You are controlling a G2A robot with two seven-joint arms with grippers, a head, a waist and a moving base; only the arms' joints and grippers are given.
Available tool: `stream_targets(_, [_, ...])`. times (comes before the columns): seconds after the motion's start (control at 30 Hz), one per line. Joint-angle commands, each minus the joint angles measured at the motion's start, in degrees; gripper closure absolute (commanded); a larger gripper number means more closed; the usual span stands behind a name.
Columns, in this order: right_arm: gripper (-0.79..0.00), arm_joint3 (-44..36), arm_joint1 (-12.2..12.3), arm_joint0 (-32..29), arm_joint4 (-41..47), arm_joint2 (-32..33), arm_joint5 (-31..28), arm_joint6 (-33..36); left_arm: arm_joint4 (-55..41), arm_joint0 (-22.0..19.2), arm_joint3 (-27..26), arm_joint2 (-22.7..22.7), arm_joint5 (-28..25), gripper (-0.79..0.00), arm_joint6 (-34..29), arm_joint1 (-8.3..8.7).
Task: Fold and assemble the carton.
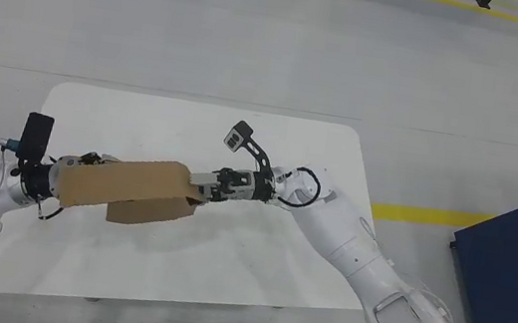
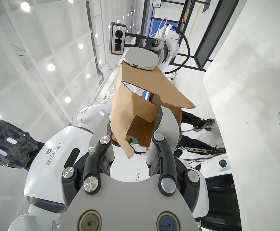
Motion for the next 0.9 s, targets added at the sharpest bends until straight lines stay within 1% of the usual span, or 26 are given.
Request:
stream_targets(0.0, [-0.369,0.73,-0.26,0.31,0.57,-0.01,-0.24,0.53,0.26,-0.06,0.11,0.0,0.0,0.0,0.0,-0.09])
stream_targets(0.13, [-0.372,1.76,-0.47,0.3,1.19,0.78,-1.03,0.9,0.61,0.01,0.42,-0.62,0.0,0.0,0.0,-0.15])
stream_targets(0.27, [-0.382,1.77,-0.6,0.01,1.21,1.35,-0.93,1.3,0.98,0.74,0.4,-2.37,0.21,0.0,0.22,-0.1])
stream_targets(0.3, [-0.409,1.63,-0.64,-0.1,1.14,1.43,-0.9,1.4,1.16,1.02,0.28,-2.83,0.34,0.0,0.35,-0.08])
stream_targets(0.33, [-0.542,1.52,-0.68,-0.2,1.07,1.48,-0.83,1.48,1.43,1.33,0.21,-3.25,0.4,0.0,0.41,-0.06])
stream_targets(0.37, [-0.73,1.38,-0.74,-0.32,1.2,1.47,-0.54,1.68,1.61,1.61,0.05,-3.62,0.39,0.0,0.39,-0.05])
stream_targets(0.4, [-0.785,1.25,-0.81,-0.35,1.33,1.42,-0.21,2.08,1.99,1.81,-0.01,-4.04,0.41,0.0,0.41,-0.03])
stream_targets(0.7, [-0.785,1.92,-1.55,0.1,1.14,1.13,1.08,3.06,4.02,3.81,-1.0,-6.72,1.58,0.0,1.58,-0.26])
stream_targets(0.87, [-0.785,2.11,-2.06,0.33,0.72,0.63,1.59,3.1,4.98,4.42,-1.71,-7.36,0.7,0.0,0.7,-0.49])
